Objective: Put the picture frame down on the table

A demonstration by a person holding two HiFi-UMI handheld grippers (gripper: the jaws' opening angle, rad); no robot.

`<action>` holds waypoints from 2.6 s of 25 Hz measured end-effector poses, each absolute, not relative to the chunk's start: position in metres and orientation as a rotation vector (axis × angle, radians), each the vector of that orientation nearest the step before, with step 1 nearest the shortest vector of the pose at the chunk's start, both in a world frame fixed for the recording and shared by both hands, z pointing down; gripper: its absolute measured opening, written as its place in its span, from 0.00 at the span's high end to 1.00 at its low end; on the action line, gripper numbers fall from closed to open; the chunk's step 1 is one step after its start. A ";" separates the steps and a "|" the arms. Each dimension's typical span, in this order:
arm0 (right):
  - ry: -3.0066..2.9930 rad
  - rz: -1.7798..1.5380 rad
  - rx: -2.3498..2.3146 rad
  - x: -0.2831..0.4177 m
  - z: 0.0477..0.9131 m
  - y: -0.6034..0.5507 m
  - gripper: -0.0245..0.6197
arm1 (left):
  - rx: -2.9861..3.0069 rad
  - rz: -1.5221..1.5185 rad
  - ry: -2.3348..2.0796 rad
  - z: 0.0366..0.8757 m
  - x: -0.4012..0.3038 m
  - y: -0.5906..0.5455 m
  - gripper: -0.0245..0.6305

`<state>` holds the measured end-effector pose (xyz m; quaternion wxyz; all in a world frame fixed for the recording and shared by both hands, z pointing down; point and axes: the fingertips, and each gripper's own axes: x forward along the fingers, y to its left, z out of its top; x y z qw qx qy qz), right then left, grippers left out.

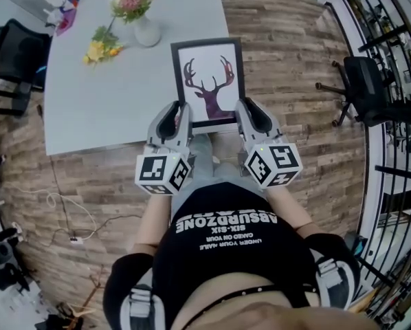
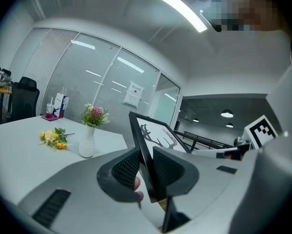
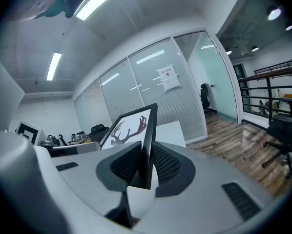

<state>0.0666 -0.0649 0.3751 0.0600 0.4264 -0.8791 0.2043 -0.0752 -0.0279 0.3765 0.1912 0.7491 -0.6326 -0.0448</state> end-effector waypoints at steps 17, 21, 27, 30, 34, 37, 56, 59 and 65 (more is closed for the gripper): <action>-2.590 0.669 1.267 0.053 0.406 -0.137 0.83 | 2.052 -0.054 -1.730 0.409 -0.088 -0.101 0.82; -2.569 0.693 1.258 0.049 0.414 -0.153 0.83 | 2.042 -0.026 -1.711 0.417 -0.091 -0.116 0.81; -2.534 0.730 1.256 0.046 0.428 -0.173 0.83 | 2.025 0.017 -1.686 0.431 -0.095 -0.138 0.81; -2.510 0.746 1.253 0.043 0.439 -0.182 0.83 | 2.011 0.042 -1.668 0.443 -0.098 -0.147 0.81; -2.477 0.772 1.251 0.039 0.453 -0.189 0.83 | 1.993 0.066 -1.645 0.455 -0.101 -0.154 0.81; -2.453 0.791 1.250 0.037 0.463 -0.194 0.83 | 1.989 0.092 -1.628 0.466 -0.102 -0.160 0.81; -2.296 0.848 1.234 0.038 0.531 -0.208 0.83 | 1.920 0.226 -1.531 0.537 -0.100 -0.176 0.81; -2.274 0.855 1.233 0.038 0.539 -0.209 0.83 | 1.916 0.252 -1.525 0.544 -0.099 -0.178 0.81; -2.241 0.881 1.237 0.038 0.554 -0.210 0.83 | 1.908 0.281 -1.497 0.557 -0.099 -0.180 0.81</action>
